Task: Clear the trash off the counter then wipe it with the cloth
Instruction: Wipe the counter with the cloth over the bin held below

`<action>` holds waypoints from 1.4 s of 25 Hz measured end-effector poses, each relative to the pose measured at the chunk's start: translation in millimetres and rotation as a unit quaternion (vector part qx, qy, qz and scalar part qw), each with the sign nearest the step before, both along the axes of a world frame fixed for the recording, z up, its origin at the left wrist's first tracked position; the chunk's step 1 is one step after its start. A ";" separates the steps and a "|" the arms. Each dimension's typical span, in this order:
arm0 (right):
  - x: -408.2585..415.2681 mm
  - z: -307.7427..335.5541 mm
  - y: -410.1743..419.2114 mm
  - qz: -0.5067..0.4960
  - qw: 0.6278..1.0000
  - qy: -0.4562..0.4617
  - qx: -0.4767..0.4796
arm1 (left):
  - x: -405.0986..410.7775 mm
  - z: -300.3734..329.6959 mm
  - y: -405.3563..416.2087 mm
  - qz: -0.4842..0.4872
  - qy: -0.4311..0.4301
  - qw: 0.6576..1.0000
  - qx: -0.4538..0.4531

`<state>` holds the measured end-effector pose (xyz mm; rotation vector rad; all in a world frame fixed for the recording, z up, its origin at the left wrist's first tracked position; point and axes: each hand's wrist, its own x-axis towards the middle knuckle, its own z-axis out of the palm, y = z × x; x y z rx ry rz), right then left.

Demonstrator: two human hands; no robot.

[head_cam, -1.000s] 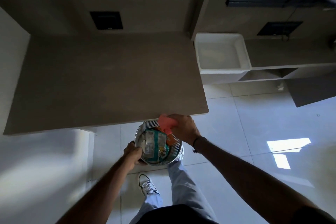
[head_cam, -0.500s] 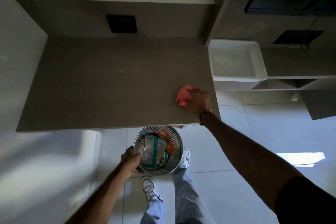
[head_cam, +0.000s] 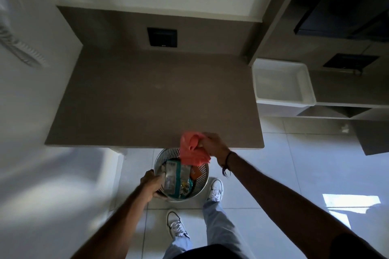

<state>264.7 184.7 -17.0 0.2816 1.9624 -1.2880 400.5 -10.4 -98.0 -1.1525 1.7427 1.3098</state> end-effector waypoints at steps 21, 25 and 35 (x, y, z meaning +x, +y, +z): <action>-169.7 -64.8 -129.5 0.256 0.838 0.367 0.311 | -16.7 0.6 -61.3 0.082 -0.034 0.996 -0.011; -230.5 -70.0 -167.1 0.308 0.806 0.413 0.292 | -21.4 4.3 -67.7 0.096 -0.031 0.995 -0.018; -225.1 -73.7 -175.0 0.467 0.723 0.479 0.171 | -16.1 25.0 -70.9 0.161 0.017 0.987 0.003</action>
